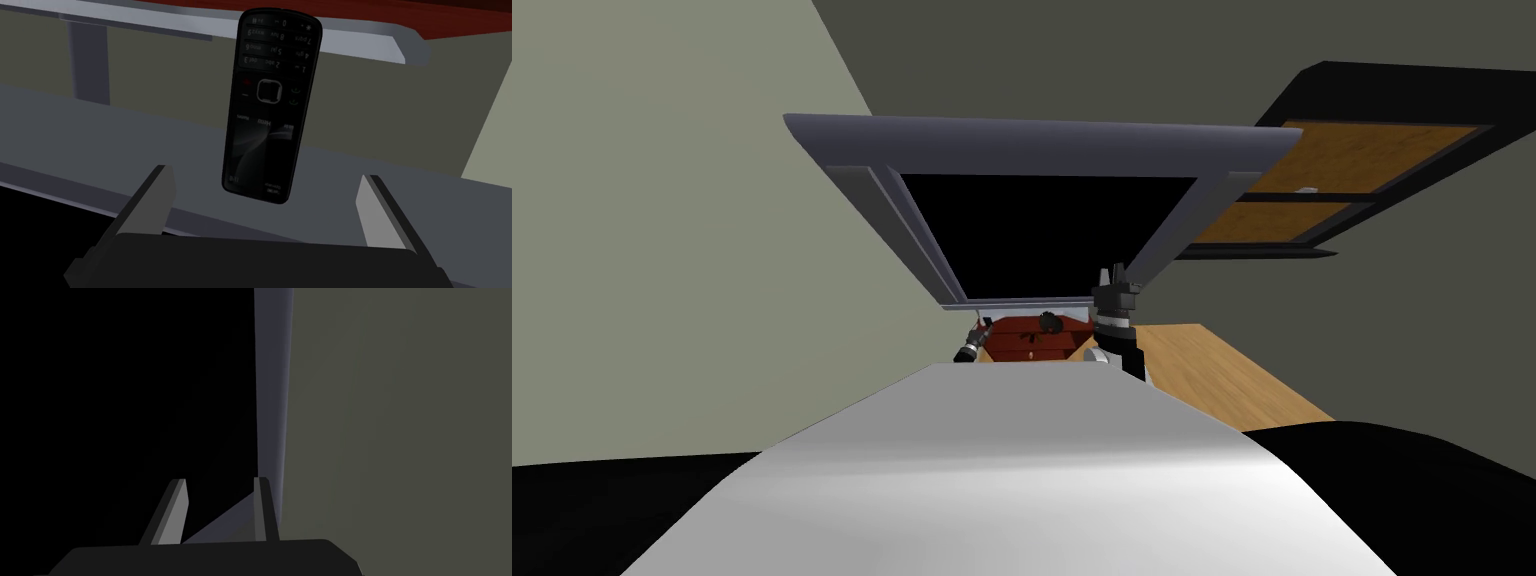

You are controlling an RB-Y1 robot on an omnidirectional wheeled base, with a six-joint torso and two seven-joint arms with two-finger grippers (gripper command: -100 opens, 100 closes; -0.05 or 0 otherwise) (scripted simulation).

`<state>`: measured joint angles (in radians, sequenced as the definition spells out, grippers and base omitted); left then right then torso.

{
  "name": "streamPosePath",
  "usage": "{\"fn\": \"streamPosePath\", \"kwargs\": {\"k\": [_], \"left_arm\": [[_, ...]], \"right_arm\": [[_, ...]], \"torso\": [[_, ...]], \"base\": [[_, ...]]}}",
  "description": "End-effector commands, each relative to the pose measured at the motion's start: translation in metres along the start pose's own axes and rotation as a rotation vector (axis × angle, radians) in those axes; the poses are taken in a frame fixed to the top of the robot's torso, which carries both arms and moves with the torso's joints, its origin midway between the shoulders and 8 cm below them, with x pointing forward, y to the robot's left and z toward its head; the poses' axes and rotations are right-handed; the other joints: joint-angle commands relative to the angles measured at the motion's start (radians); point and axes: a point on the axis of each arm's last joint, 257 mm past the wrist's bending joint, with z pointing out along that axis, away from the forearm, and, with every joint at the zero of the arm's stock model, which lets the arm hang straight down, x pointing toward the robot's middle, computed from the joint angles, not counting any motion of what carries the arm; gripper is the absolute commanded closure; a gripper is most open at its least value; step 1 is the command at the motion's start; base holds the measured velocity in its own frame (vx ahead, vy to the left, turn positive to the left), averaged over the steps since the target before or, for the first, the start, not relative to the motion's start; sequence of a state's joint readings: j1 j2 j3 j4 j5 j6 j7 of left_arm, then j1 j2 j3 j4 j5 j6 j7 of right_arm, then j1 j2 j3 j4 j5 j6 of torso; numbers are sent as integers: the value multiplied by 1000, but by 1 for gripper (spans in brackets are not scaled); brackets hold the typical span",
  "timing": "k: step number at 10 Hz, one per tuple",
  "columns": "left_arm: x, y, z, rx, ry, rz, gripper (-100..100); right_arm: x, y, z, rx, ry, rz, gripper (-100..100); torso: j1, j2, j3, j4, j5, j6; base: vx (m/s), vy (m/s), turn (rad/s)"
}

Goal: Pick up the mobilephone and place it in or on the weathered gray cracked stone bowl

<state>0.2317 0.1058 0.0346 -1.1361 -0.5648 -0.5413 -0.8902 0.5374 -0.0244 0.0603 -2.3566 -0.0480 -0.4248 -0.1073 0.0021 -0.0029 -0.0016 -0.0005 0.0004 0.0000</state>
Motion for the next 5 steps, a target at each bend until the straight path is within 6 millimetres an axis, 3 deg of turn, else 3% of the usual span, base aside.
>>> {"fn": "streamPosePath", "kwargs": {"k": [1, 5], "left_arm": [[6, -5, 3, 6, 11, 26, -100], [13, -15, 9, 16, 23, 49, -100]], "right_arm": [[0, 0, 0, 0, 0, 0, 0], [0, 0, 0, 0, 0, 0, 0]], "torso": [[0, 0, 0, 0, 0, 0], [0, 0, 0, 0, 0, 0]], "base": [[37, 37, -18], [38, 28, -14]]}}
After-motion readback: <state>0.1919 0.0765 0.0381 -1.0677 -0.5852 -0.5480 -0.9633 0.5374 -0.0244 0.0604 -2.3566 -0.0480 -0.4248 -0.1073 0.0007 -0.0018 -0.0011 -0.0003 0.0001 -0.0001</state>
